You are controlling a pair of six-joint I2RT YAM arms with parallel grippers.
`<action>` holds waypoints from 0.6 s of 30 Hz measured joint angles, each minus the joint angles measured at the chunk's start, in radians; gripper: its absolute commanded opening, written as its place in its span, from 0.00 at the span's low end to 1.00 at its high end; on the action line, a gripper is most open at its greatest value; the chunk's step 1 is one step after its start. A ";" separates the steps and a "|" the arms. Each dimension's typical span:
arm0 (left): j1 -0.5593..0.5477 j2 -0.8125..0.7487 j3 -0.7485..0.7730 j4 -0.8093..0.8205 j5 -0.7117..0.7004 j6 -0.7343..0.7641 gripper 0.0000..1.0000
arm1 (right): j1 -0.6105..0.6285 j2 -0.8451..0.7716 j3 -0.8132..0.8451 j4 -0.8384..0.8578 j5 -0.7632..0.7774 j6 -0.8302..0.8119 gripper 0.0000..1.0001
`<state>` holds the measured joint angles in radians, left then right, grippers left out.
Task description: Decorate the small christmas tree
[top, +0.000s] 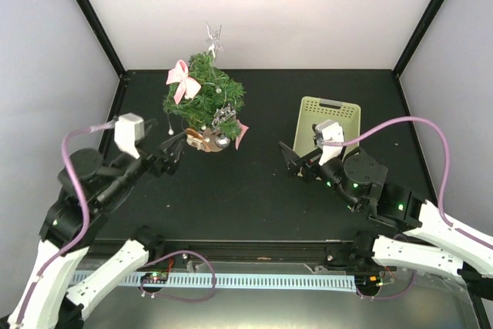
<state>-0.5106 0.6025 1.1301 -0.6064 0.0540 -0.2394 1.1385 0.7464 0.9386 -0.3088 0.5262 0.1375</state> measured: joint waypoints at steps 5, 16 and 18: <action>0.000 -0.148 -0.056 -0.084 -0.033 -0.017 0.99 | 0.000 -0.020 -0.011 -0.097 0.040 0.168 1.00; 0.000 -0.385 -0.367 -0.149 -0.017 -0.159 0.99 | 0.000 -0.057 -0.111 -0.173 0.042 0.340 1.00; 0.000 -0.399 -0.369 -0.146 -0.015 -0.174 0.99 | 0.000 -0.078 -0.126 -0.175 0.039 0.360 1.00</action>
<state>-0.5106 0.2031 0.7612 -0.7528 0.0391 -0.4129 1.1385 0.6685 0.8124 -0.4835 0.5655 0.4976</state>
